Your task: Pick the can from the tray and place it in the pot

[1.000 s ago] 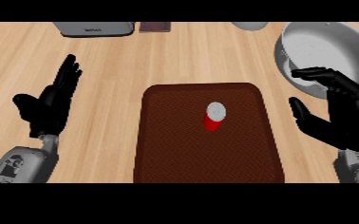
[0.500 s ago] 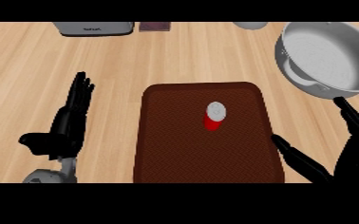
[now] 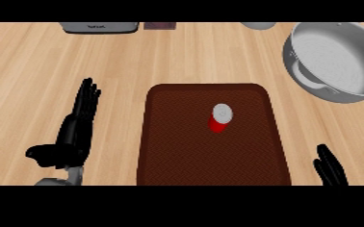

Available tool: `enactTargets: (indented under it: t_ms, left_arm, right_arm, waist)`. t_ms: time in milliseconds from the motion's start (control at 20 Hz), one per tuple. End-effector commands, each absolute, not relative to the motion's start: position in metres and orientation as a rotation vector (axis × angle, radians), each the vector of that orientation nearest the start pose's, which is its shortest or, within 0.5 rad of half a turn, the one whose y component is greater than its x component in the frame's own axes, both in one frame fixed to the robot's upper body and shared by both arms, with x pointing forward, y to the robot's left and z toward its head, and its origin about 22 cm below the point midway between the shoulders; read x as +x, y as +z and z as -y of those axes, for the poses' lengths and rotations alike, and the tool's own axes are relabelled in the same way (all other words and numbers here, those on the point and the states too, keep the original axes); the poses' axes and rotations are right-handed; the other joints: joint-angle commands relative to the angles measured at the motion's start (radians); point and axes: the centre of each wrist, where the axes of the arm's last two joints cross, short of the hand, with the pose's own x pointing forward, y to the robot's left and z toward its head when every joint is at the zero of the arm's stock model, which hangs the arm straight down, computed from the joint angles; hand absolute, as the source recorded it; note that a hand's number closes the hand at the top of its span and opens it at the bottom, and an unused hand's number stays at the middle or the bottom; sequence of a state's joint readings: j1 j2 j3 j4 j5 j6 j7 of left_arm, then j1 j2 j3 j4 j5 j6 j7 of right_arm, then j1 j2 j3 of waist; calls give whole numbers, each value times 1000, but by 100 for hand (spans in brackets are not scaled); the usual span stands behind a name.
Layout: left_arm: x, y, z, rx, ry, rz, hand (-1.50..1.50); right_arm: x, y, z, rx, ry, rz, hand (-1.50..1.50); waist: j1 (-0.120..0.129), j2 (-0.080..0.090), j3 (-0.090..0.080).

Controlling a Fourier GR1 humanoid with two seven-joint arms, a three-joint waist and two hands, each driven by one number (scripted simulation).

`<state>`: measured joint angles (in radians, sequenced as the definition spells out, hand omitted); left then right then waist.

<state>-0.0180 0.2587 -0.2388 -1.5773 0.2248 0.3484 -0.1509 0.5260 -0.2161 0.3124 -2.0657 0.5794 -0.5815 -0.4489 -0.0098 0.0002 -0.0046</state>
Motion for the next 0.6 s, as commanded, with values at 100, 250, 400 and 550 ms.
enactTargets:
  t_ms: [100,250,400,550]
  left_arm:
    - [242,7,-229,109,28,1716,0]
    - [243,13,-235,90,26,1711,0]
    - [247,13,-232,112,30,1708,0]
    - [242,4,-220,107,22,1698,0]
  right_arm:
    - [90,27,229,-891,694,1713,-150]
    - [103,33,206,-920,748,1610,-150]
    - [120,60,182,-937,766,1542,-150]
    - [142,71,137,-895,773,1544,-150]
  waist:
    - [15,11,-4]
    - [29,8,-1]
    - [25,5,1]
    - [22,2,3]
